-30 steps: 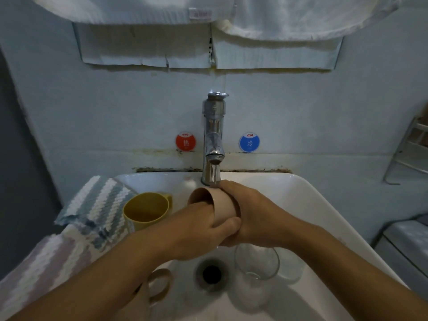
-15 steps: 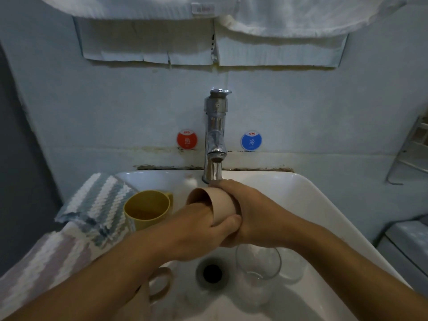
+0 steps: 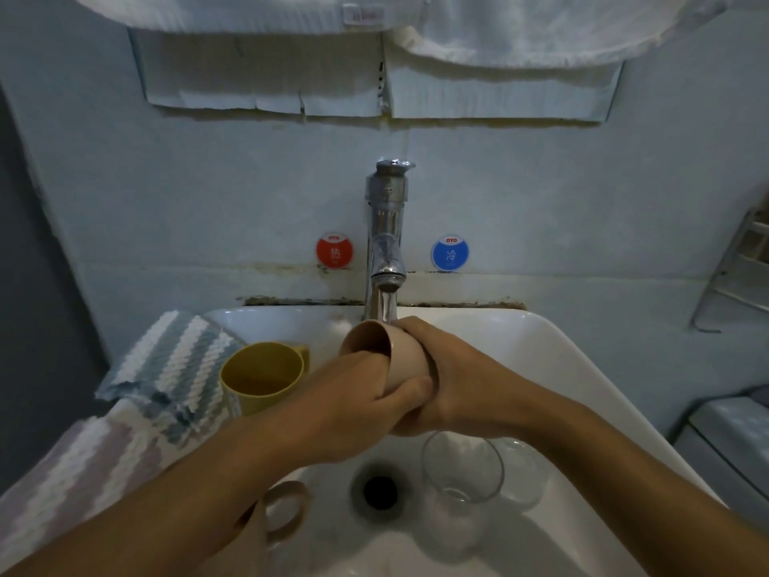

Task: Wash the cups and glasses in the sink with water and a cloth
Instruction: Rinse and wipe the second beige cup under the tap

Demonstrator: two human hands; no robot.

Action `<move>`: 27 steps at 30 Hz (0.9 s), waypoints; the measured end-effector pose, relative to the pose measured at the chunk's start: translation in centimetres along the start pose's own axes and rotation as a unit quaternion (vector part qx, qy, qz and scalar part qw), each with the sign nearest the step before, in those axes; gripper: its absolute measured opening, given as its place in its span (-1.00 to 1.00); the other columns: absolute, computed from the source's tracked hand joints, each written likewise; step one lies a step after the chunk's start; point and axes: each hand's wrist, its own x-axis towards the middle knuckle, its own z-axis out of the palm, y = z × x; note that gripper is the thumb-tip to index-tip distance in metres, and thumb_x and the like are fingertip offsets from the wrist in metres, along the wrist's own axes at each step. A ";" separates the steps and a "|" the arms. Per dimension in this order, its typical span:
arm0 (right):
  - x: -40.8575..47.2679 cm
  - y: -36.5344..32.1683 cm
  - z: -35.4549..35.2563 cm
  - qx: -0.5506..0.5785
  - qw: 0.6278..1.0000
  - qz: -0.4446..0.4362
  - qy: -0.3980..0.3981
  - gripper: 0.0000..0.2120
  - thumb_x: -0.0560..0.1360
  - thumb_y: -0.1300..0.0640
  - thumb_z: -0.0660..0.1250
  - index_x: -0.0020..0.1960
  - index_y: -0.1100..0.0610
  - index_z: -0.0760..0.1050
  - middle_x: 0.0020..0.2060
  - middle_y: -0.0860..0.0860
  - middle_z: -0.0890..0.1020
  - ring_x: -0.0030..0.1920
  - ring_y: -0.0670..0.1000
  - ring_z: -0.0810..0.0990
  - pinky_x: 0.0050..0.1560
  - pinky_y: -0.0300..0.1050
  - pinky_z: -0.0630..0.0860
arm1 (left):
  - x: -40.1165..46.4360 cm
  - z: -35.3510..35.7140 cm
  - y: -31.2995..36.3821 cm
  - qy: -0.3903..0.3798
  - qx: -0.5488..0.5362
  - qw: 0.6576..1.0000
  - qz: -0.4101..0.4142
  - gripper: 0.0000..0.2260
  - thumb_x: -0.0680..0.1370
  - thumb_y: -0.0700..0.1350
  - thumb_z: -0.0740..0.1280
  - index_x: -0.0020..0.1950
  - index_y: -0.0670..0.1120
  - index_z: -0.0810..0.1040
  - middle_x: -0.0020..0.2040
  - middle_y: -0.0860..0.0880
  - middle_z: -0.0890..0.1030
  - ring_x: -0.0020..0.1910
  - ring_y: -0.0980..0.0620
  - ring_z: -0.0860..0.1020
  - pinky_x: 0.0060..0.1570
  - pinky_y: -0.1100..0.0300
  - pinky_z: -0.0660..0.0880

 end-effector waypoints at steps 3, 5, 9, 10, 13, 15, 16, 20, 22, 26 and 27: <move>0.4 -0.1 0.2 -0.068 0.998 0.012 0.006 -0.11 0.24 -0.02 0.65 0.38 -0.19 0.18 0.24 -0.20 0.36 0.16 -0.16 0.41 -0.09 -0.46 0.38 | 0.2 0.3 0.1 0.046 -0.103 0.994 0.001 -0.77 0.61 0.12 0.18 0.07 0.03 0.54 -0.04 -0.05 0.62 -0.05 -0.01 0.61 -0.04 -0.13 0.59; 0.7 -0.1 0.5 -0.092 0.995 0.021 0.017 -0.09 0.23 -0.02 0.65 0.37 -0.19 0.14 0.28 -0.17 0.32 0.17 -0.13 0.37 -0.11 -0.46 0.34 | 0.4 0.6 0.3 0.068 -0.137 0.988 -0.016 -0.84 0.65 0.05 0.18 0.11 0.06 0.50 0.00 0.00 0.59 -0.01 0.05 0.59 0.03 -0.04 0.59; 0.6 0.2 -0.1 -0.100 0.995 0.016 0.026 -0.14 0.22 0.01 0.66 0.30 -0.24 0.18 0.13 -0.25 0.42 -0.01 -0.16 0.49 -0.21 -0.45 0.39 | 0.5 0.0 0.0 -0.003 -0.102 0.995 0.014 -0.60 0.59 0.25 0.12 0.21 0.03 0.52 0.02 0.05 0.61 -0.01 0.10 0.59 0.05 0.00 0.59; 0.5 0.2 -0.5 -0.092 0.995 0.012 0.025 -0.18 0.22 0.01 0.66 0.27 -0.24 0.21 0.12 -0.25 0.45 0.01 -0.15 0.51 -0.15 -0.40 0.45 | 0.4 -0.4 0.0 -0.021 -0.034 0.999 0.017 -0.50 0.57 0.32 0.10 0.31 0.03 0.47 0.08 0.07 0.59 0.02 0.14 0.57 0.07 0.06 0.58; 0.4 0.3 -1.4 -0.058 0.998 -0.004 0.021 -0.23 0.24 0.02 0.66 0.30 -0.18 0.30 0.15 -0.20 0.50 0.09 -0.12 0.53 0.03 -0.22 0.57 | 0.2 -0.9 0.3 -0.023 0.133 0.990 0.037 -0.34 0.50 0.37 0.12 0.52 0.07 0.19 0.23 0.16 0.41 0.10 0.24 0.45 0.08 0.31 0.51; 0.3 0.3 -1.5 -0.063 0.998 -0.012 0.007 -0.24 0.27 0.00 0.64 0.33 -0.18 0.31 0.17 -0.21 0.49 0.11 -0.15 0.52 0.04 -0.27 0.53 | 0.0 -0.7 0.6 -0.021 0.141 0.988 0.056 -0.29 0.49 0.37 0.16 0.55 0.09 0.10 0.32 0.15 0.35 0.19 0.21 0.41 0.15 0.29 0.49; 0.3 0.4 -1.5 -0.068 0.998 -0.013 -0.002 -0.25 0.28 -0.02 0.63 0.34 -0.18 0.31 0.18 -0.21 0.50 0.12 -0.15 0.51 0.05 -0.30 0.50 | -0.1 -0.6 0.6 -0.025 0.137 0.989 0.055 -0.28 0.48 0.38 0.16 0.55 0.10 0.09 0.36 0.13 0.35 0.21 0.18 0.41 0.17 0.24 0.50; 0.2 0.6 -1.4 -0.059 0.998 -0.005 -0.013 -0.28 0.29 -0.04 0.62 0.34 -0.17 0.34 0.15 -0.24 0.50 0.10 -0.17 0.50 0.02 -0.37 0.45 | 0.1 -0.4 0.5 -0.036 0.128 0.991 0.024 -0.29 0.47 0.39 0.15 0.53 0.09 0.13 0.35 0.09 0.38 0.19 0.14 0.45 0.17 0.17 0.53; 0.2 0.4 -1.6 -0.059 0.998 0.000 -0.019 -0.28 0.28 -0.01 0.63 0.33 -0.17 0.35 0.13 -0.24 0.51 0.09 -0.17 0.51 -0.03 -0.38 0.45 | 0.2 -0.5 0.7 -0.034 0.123 0.992 0.021 -0.33 0.49 0.37 0.17 0.51 0.08 0.18 0.32 0.09 0.42 0.17 0.13 0.47 0.14 0.16 0.55; 0.0 0.1 -2.0 -0.038 0.999 0.021 -0.033 -0.26 0.25 0.12 0.65 0.32 -0.15 0.37 0.14 -0.23 0.52 0.10 -0.13 0.52 -0.03 -0.35 0.46 | 0.1 -0.4 0.4 -0.009 0.147 0.989 0.017 -0.47 0.58 0.27 0.14 0.42 -0.02 0.37 0.13 0.01 0.56 0.03 0.10 0.56 0.01 0.15 0.60; 0.0 0.0 -2.1 -0.033 0.999 0.022 -0.035 -0.25 0.25 0.14 0.64 0.32 -0.15 0.37 0.15 -0.23 0.52 0.11 -0.12 0.52 0.00 -0.34 0.47 | 0.0 -0.3 0.4 -0.003 0.140 0.990 0.018 -0.48 0.59 0.25 0.14 0.42 -0.04 0.38 0.12 0.00 0.57 0.01 0.10 0.56 -0.01 0.14 0.60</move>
